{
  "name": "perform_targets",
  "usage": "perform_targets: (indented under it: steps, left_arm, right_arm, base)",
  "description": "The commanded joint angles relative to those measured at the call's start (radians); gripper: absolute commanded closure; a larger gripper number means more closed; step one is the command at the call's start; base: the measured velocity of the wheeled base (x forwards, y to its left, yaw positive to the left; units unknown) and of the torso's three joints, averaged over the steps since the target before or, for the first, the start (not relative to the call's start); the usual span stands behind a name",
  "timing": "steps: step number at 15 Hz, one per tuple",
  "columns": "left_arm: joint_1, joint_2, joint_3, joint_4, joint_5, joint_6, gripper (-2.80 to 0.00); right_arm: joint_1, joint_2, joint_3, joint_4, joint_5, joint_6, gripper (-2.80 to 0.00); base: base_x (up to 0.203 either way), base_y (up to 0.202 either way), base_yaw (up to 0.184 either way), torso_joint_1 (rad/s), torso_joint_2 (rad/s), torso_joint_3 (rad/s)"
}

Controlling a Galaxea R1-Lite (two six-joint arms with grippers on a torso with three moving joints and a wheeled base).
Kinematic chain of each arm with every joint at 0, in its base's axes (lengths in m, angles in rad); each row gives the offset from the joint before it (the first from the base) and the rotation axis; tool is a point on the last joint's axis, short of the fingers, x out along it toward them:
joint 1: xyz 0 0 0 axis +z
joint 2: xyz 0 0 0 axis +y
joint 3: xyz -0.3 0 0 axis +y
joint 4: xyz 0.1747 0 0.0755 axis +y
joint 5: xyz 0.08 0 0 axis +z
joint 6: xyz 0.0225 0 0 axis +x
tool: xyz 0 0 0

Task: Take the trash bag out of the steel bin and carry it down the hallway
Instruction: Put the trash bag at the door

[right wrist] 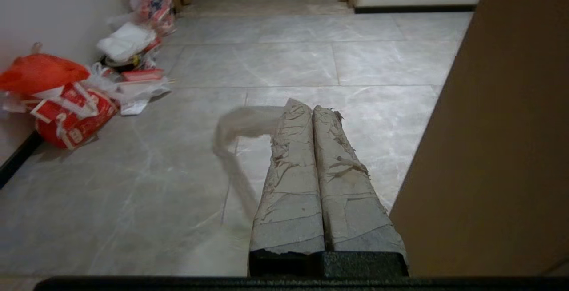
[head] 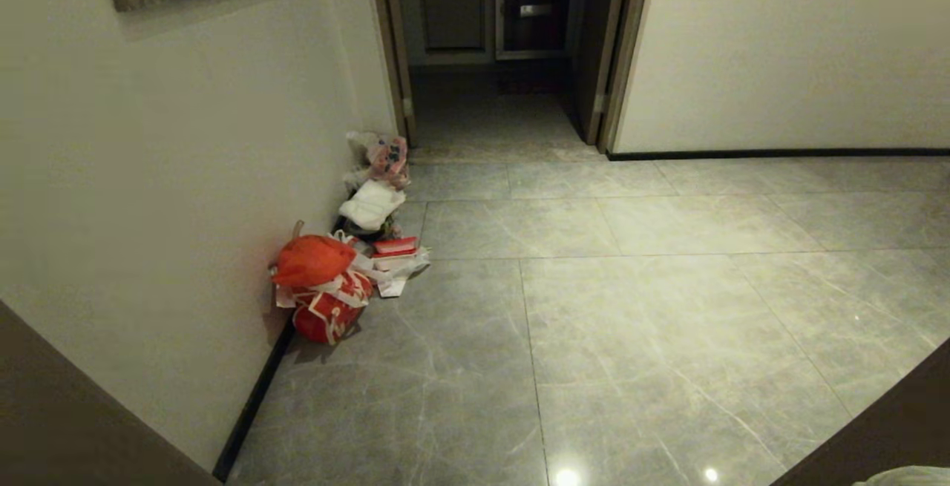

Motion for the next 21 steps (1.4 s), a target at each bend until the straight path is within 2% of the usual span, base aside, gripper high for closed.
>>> perform_targets:
  steps: [1, 6, 21]
  left_arm:
    - [0.000, 0.002, -0.001, 0.000, 0.000, 0.001, 0.00]
    - [0.001, 0.000, -0.001, 0.000, 0.000, 0.001, 0.00]
    - [0.001, 0.002, -0.001, 0.000, 0.000, 0.001, 0.00]
  right_arm:
    - [0.000, 0.000, 0.025, 0.000, 0.000, 0.000, 0.00]
    - [0.000, 0.000, 0.025, 0.000, 0.000, 0.000, 0.00]
    - [0.000, 0.000, 0.025, 0.000, 0.000, 0.002, 0.00]
  base:
    - [0.000, 0.000, 0.000, 0.000, 0.00, 0.000]
    - [0.012, 0.000, 0.000, 0.001, 0.00, 0.001]
    - [0.191, 0.000, 0.001, 0.000, 0.00, 0.004]
